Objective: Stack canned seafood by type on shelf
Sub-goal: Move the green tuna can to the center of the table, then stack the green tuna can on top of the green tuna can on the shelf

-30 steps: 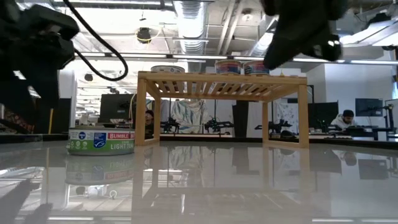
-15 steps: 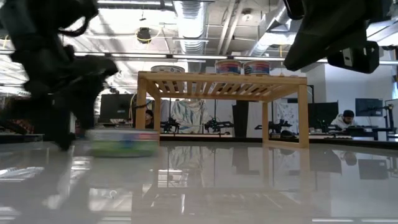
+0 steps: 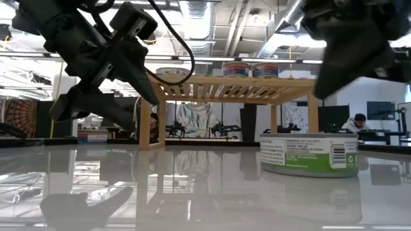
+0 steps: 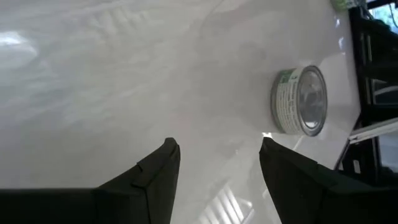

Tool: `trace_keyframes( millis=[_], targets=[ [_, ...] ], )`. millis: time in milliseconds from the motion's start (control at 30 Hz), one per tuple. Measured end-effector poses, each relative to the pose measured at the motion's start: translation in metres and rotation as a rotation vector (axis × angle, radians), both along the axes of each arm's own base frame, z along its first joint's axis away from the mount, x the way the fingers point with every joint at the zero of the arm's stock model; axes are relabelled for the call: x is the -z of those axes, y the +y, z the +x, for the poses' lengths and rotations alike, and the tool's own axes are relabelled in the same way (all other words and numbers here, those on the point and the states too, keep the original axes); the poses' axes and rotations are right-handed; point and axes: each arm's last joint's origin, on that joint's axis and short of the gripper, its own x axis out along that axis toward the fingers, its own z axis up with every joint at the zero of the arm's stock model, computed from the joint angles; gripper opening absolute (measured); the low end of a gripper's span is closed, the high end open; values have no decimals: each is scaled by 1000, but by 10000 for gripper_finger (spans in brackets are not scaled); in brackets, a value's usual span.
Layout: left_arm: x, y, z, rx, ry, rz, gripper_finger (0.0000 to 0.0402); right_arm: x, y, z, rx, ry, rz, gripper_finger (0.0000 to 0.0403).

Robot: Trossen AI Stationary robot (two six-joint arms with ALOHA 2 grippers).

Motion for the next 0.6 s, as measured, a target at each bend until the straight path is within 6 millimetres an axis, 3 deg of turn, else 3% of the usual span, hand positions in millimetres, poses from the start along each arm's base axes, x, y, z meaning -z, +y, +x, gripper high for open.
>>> trace_keyframes(
  millis=[333,600],
  targets=[
    [-6,-2,4,7,-74,-14,212,-2,19,-34,96,82,60,93],
    [-9,-2,6,11,-105,-11,212,16,23,-22,151,24,123,187]
  ],
)
